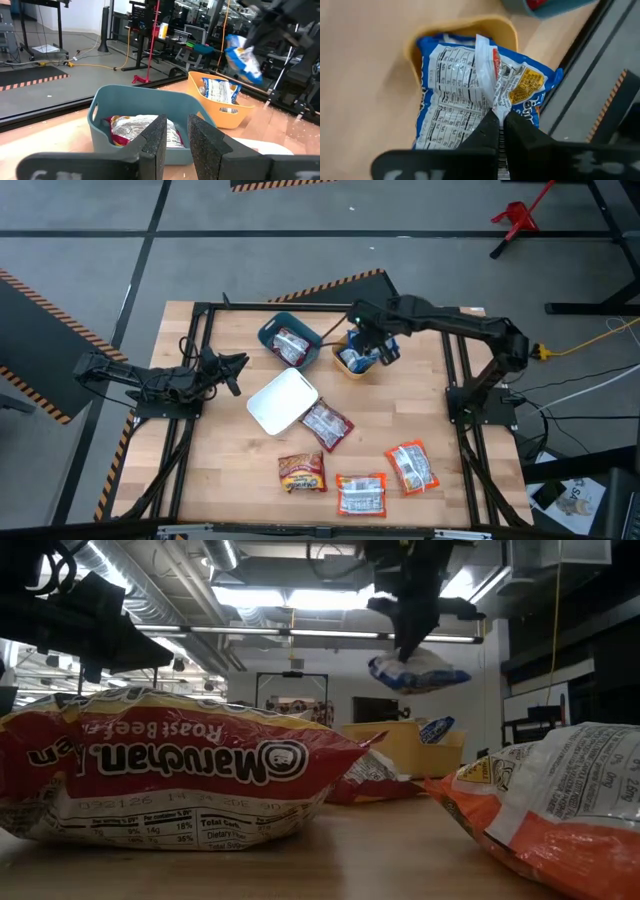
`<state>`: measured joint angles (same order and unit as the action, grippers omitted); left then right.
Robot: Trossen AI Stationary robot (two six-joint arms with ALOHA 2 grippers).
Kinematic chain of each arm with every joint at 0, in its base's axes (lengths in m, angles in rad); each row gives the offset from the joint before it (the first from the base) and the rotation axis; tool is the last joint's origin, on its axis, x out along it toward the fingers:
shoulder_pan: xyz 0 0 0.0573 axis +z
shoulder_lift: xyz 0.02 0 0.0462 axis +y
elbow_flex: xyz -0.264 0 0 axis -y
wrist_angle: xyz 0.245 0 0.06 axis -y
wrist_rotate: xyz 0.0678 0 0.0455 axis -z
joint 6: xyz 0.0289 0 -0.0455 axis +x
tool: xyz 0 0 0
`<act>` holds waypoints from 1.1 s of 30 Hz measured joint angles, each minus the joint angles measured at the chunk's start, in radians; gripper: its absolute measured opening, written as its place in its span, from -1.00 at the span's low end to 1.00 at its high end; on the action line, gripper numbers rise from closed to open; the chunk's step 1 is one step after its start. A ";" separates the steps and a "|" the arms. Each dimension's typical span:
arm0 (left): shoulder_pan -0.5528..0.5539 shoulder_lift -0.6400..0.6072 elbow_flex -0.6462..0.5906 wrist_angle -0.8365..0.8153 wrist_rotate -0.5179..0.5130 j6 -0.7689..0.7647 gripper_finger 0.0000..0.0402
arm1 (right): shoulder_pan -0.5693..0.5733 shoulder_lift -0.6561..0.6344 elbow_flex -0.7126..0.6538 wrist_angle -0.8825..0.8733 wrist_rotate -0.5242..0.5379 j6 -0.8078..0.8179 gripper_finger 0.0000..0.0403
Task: Sort Maruchan noodles
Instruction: Put the blue noodle pack into the yellow bin
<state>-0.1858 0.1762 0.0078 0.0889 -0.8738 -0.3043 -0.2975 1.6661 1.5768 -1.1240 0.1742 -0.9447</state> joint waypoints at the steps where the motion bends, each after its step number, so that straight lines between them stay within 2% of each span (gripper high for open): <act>1: 0.000 0.000 0.000 0.000 0.000 0.000 -0.64 | -0.015 0.006 0.000 -0.002 -0.001 -0.045 -1.00; 4: 0.000 0.000 0.000 0.000 0.000 0.000 -0.64 | -0.052 0.028 0.000 -0.002 -0.013 -0.151 -1.00; 14: 0.000 0.000 0.000 0.000 -0.034 -0.032 -0.63 | -0.109 0.143 0.000 0.042 -0.137 -0.344 -1.00; 24: 0.000 0.000 0.000 0.000 -0.084 -0.033 -0.63 | -0.146 0.217 0.000 0.064 -0.185 -0.382 -0.98; 29: 0.000 0.000 0.000 0.000 -0.085 -0.028 -0.64 | -0.148 0.219 0.000 0.068 -0.186 -0.397 -0.86; 33: 0.000 0.000 0.000 0.000 -0.084 -0.026 -0.64 | -0.140 0.219 0.000 0.079 -0.183 -0.394 -0.65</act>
<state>-0.1860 0.1761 0.0078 0.0887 -0.9581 -0.3305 -0.4374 1.8851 1.5764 -1.0450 -0.0084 -1.3386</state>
